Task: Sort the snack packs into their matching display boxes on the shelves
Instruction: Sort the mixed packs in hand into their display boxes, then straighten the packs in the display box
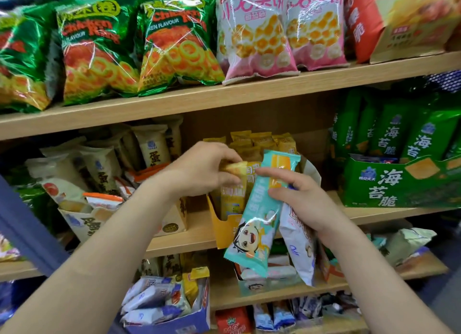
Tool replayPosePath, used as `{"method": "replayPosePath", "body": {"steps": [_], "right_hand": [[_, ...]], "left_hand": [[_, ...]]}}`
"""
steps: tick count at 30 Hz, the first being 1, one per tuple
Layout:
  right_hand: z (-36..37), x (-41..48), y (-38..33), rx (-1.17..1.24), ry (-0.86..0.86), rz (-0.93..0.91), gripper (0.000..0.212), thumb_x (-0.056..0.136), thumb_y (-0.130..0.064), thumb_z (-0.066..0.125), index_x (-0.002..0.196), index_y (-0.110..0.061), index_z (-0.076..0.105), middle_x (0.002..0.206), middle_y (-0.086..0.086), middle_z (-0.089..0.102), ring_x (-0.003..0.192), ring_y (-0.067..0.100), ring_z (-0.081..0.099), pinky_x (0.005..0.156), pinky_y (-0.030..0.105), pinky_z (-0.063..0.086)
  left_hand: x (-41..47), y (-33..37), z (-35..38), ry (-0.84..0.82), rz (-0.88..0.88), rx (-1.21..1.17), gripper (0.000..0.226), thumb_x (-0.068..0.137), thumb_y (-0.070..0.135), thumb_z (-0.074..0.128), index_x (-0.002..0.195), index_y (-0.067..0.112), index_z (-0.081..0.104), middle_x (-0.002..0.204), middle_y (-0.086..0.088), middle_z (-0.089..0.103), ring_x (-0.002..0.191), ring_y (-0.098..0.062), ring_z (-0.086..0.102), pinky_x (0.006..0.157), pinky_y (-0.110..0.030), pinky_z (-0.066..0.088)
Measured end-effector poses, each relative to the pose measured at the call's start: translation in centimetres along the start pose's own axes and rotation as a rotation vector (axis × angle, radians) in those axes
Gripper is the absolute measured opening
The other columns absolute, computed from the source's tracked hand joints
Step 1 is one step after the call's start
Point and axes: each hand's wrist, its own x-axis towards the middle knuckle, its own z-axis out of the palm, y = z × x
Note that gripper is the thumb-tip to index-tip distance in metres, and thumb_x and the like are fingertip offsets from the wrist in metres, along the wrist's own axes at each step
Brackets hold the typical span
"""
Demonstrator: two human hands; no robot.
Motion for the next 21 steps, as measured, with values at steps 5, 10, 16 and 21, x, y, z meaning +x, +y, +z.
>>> {"method": "replayPosePath", "body": {"steps": [5, 10, 16, 21], "right_hand": [[0.9, -0.9, 0.4, 0.093, 0.145, -0.09, 0.063, 0.093, -0.001, 0.062, 0.129, -0.051, 0.051, 0.115, -0.002, 0.064, 0.089, 0.013, 0.072, 0.071, 0.031, 0.06], [2.2, -2.2, 1.5, 0.155, 0.232, -0.216, 0.075, 0.088, -0.005, 0.068, 0.133, -0.056, 0.036, 0.132, -0.018, 0.05, 0.105, 0.01, 0.066, 0.076, 0.029, 0.059], [3.8, -4.2, 2.9, 0.08, 0.235, -0.296, 0.092, 0.08, -0.016, 0.073, 0.15, -0.045, 0.02, 0.136, -0.023, 0.051, 0.114, 0.016, 0.065, 0.091, 0.042, 0.057], [6.1, -5.0, 2.1, 0.025, 0.206, -0.39, 0.066, 0.091, -0.034, 0.064, 0.143, -0.055, 0.028, 0.151, -0.014, 0.04, 0.128, 0.013, 0.055, 0.101, 0.044, 0.052]], "left_hand": [[-0.3, -1.8, -0.4, 0.232, -0.11, 0.103, 0.019, 0.097, 0.032, 0.057, 0.093, 0.015, 0.065, 0.085, 0.003, 0.059, 0.089, -0.022, 0.059, 0.07, -0.032, 0.043], [0.8, -2.5, 2.8, 0.134, -0.244, 0.165, 0.041, 0.093, 0.05, 0.056, 0.124, 0.023, 0.061, 0.124, -0.005, 0.059, 0.116, -0.03, 0.053, 0.093, -0.041, 0.046], [-4.0, 0.6, 2.6, 0.47, -0.09, -0.145, 0.039, 0.091, 0.044, 0.062, 0.128, 0.032, 0.056, 0.115, 0.004, 0.055, 0.101, -0.014, 0.052, 0.088, -0.033, 0.048], [-9.9, 3.7, 4.4, 0.046, -0.006, -0.678, 0.069, 0.084, 0.047, 0.067, 0.141, 0.052, 0.028, 0.121, 0.017, 0.059, 0.093, -0.004, 0.066, 0.077, -0.027, 0.057]]}}
